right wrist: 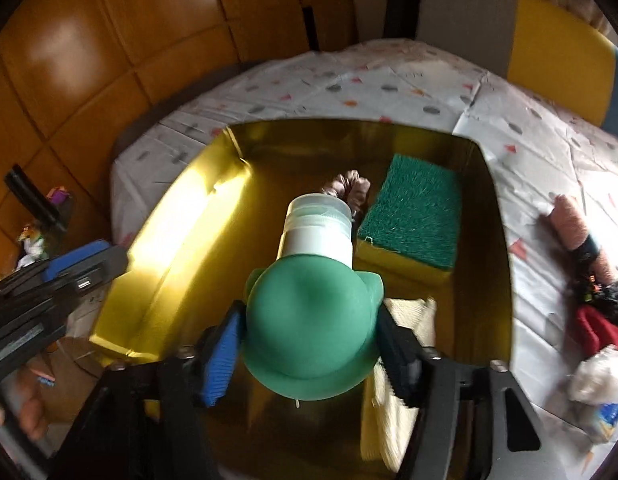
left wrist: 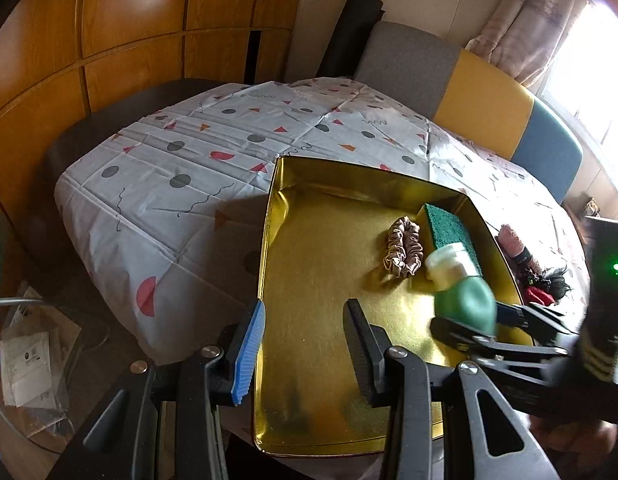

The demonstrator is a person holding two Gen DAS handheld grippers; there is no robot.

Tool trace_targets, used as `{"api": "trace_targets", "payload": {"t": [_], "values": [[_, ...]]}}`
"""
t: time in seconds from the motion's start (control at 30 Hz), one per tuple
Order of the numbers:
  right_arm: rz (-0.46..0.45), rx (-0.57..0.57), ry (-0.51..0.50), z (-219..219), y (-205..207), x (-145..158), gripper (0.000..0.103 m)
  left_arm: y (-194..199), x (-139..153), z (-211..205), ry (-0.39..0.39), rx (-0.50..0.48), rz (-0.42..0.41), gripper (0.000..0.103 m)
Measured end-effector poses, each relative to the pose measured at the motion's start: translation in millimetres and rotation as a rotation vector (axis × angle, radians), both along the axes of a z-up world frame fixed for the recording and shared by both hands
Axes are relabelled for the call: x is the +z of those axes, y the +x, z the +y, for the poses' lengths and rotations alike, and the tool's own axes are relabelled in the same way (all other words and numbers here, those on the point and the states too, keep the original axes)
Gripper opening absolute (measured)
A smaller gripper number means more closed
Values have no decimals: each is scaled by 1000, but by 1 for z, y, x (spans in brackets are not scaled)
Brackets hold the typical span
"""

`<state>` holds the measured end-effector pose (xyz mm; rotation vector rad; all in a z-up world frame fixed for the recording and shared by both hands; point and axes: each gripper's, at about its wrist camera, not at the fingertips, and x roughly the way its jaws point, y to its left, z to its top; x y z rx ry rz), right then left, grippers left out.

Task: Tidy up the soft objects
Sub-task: 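Lower the green bottle into the tray and open the right gripper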

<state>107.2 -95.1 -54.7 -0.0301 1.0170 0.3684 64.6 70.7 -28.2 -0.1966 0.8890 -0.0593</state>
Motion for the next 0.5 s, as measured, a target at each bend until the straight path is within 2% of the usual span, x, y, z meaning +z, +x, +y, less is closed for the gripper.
{"api": "trace_targets", "payload": {"t": [0.03,0.1,0.17,0.5], "values": [[10,1,-4,3,4,-5,67,0,0,-1,5,-3,1,40],[27,-5,-25,4,7,-14,75,0,-2,-2,10,-10,3,40],[32,-5,-15,1,7,-16,76,1,-2,-4,12,-14,4,40],[-30,-51,64,-27,-13,12,77,-1,3,-16,46,-44,-9,40]]}}
